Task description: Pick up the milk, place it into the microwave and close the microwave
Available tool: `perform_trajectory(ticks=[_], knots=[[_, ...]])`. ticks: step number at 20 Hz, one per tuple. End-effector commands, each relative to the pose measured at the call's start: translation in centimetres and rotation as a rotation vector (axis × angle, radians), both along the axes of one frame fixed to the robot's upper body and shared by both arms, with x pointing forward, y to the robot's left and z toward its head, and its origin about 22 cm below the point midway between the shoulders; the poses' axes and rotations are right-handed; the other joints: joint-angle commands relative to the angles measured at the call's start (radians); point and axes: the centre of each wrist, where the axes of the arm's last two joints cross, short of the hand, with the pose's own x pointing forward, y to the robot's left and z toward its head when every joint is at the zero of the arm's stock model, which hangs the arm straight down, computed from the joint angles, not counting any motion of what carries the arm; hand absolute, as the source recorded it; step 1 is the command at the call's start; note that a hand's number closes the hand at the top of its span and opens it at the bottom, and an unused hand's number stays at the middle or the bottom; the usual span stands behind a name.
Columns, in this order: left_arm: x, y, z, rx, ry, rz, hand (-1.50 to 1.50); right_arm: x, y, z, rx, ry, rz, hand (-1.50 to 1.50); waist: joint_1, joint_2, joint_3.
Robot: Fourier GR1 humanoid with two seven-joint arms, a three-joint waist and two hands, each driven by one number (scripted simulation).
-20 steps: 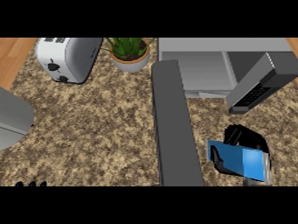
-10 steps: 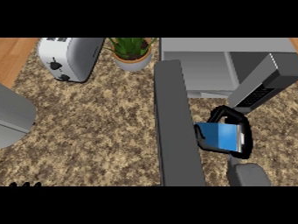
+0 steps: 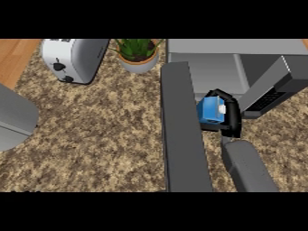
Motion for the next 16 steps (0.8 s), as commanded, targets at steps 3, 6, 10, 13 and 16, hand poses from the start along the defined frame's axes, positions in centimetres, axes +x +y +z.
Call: perform_trajectory(ticks=[3, 6, 10, 13, 16], knots=[[0.9, 0.9, -0.4, 0.005, 0.001, -0.001, -1.5, 3.6, 1.1, -0.7, 0.034, 0.053, -0.044, 1.5, 0.009, 0.005, 0.001], [1.3, 0.9, 1.1, 0.007, -0.008, 0.0, -1.5, 4.6, 1.6, -1.2, -0.032, 0.075, -0.044, 1.5, 0.021, 0.012, 0.002], [0.5, 0.4, 1.4, -0.012, -0.024, -0.027, -1.5, 5.4, -1.6, -1.3, -0.111, 0.077, -0.118, 1.5, 0.036, 0.016, 0.002], [0.5, 1.1, 1.1, 0.003, -0.013, -0.027, -1.5, 6.3, -1.6, -0.5, -0.186, 0.074, -0.156, 1.5, 0.053, 0.023, 0.003], [-0.2, 0.7, 0.0, 0.003, -0.013, -0.038, -1.5, 6.4, -3.1, -0.6, -0.211, 0.089, -0.165, 1.5, 0.066, 0.026, 0.003]])
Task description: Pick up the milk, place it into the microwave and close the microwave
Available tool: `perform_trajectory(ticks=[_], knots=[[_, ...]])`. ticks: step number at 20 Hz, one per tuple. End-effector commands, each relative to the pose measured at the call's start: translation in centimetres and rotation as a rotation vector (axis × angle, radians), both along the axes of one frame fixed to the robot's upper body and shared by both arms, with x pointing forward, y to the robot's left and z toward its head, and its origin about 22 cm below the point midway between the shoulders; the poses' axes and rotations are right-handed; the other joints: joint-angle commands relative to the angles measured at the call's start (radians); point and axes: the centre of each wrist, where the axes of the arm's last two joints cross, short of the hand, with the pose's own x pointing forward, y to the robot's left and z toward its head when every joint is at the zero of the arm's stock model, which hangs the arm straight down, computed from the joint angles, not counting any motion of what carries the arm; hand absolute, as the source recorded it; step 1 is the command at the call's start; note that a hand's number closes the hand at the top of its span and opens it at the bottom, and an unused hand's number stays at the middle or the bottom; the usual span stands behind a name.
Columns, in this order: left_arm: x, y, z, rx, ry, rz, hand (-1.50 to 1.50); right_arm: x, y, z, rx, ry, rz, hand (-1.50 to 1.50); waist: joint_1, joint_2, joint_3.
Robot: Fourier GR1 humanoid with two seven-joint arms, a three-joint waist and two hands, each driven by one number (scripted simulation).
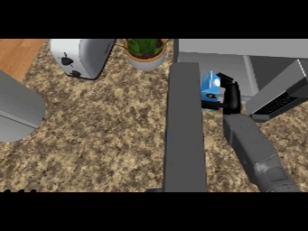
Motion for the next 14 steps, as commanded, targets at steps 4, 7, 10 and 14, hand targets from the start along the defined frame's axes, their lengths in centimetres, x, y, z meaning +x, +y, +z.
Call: perform_trajectory(ticks=[4, 7, 10, 14], knots=[[1.3, 0.1, 0.6, -0.005, -0.008, -0.017, -1.5, 0.9, -1.5, 0.7, -0.127, -0.003, -0.016, 1.5, 0.023, 0.017, 0.002], [1.0, 0.7, -0.3, 0.013, -0.007, -0.037, -1.5, 1.6, -2.6, 1.7, -0.183, -0.044, -0.053, 1.5, 0.046, 0.026, 0.002], [0.9, 0.4, -0.5, 0.0, -0.004, -0.049, -1.5, 1.5, -2.6, 1.5, -0.271, -0.072, -0.07, 1.5, 0.054, 0.027, 0.002], [1.5, 0.0, -0.3, 0.0, -0.018, -0.06, -1.5, 2.4, -3.3, 2.9, -0.277, -0.106, -0.098, 1.5, 0.053, 0.029, 0.003]])
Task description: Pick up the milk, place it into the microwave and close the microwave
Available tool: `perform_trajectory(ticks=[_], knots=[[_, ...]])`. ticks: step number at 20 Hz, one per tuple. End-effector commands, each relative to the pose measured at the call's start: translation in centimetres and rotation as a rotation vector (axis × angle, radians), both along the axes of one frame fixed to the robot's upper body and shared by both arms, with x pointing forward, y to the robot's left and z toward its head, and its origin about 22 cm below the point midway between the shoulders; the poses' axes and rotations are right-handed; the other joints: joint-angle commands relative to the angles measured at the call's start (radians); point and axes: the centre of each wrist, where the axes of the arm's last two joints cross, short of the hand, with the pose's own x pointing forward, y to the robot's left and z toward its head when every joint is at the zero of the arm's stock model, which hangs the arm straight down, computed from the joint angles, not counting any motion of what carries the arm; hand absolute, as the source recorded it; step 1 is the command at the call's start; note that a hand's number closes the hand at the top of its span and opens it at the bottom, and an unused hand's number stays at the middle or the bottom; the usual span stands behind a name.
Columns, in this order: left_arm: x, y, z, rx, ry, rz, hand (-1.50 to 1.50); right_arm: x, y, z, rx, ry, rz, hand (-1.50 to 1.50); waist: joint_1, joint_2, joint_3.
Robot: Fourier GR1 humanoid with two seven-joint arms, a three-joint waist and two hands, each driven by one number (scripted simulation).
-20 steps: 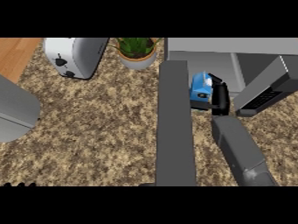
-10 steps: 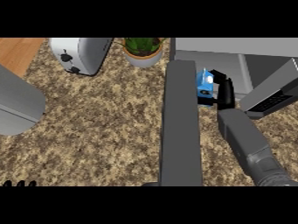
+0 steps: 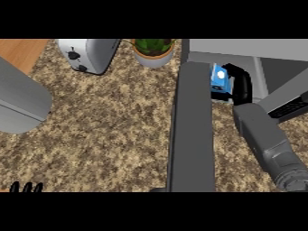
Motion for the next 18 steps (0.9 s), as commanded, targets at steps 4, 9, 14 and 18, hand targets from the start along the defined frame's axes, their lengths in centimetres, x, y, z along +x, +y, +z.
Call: perform_trajectory(ticks=[4, 9, 14, 18], knots=[[0.0, -0.2, 0.0, -0.003, -0.009, 0.0, -1.5, 0.8, 0.3, 1.1, 0.06, -0.108, -0.033, 1.5, 0.014, 0.006, 0.003], [-0.1, 0.6, -0.9, 0.006, 0.0, 0.005, -1.5, 1.8, -0.2, 2.8, -0.037, -0.169, -0.105, 1.5, 0.033, 0.009, 0.0], [0.9, 0.8, -0.6, 0.006, -0.001, -0.02, -1.5, 2.2, 0.0, 3.5, -0.11, -0.208, -0.242, 1.5, 0.034, 0.02, 0.0], [1.4, 0.3, -0.7, -0.009, 0.001, -0.031, -1.5, 2.8, -1.3, 4.9, -0.133, -0.233, -0.269, 1.5, 0.034, 0.024, 0.001]])
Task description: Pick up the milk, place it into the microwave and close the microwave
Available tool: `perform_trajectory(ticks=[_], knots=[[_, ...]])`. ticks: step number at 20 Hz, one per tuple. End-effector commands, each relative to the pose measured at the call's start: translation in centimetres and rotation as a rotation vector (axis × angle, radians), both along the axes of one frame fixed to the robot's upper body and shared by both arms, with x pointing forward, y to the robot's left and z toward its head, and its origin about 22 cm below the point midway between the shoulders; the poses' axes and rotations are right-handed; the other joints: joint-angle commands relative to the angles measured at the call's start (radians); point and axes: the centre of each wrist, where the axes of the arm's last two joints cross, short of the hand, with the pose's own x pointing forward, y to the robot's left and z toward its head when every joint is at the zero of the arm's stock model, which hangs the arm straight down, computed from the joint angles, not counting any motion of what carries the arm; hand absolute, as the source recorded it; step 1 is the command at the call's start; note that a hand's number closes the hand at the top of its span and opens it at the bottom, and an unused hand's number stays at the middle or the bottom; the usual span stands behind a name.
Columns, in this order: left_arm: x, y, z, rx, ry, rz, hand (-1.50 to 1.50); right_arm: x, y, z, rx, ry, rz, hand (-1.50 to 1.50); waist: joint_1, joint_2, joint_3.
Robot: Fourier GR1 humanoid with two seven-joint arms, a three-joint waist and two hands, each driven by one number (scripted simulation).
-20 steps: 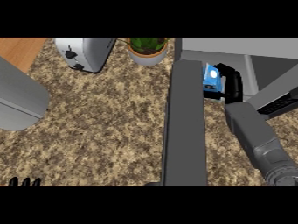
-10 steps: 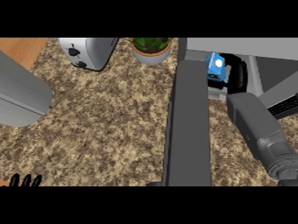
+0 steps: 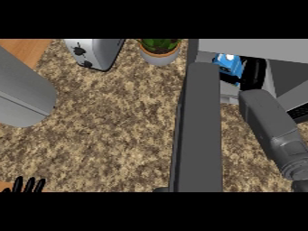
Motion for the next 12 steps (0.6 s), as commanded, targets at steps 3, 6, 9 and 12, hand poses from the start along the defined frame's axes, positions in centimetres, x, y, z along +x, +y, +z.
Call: perform_trajectory(ticks=[3, 6, 9, 12], knots=[[0.7, 0.7, 0.1, 0.008, 0.0, -0.025, -1.5, 0.3, -0.8, 0.7, -0.064, -0.043, -0.086, 1.5, 0.002, 0.005, 0.0], [0.8, 0.1, 0.4, 0.008, -0.027, -0.022, -1.5, -3.7, -5.5, -4.5, -0.215, 0.202, -0.387, -1.5, 0.017, 0.031, -0.013], [0.7, 0.2, 0.0, 0.018, -0.007, -0.031, -1.5, -4.6, -6.3, -5.3, -0.268, 0.249, -0.483, -1.5, 0.037, 0.029, -0.011], [1.6, -0.2, 0.4, 0.029, -0.032, -0.043, -1.5, -4.9, -6.1, -5.8, -0.29, 0.277, -0.525, -1.5, 0.046, 0.03, -0.008]])
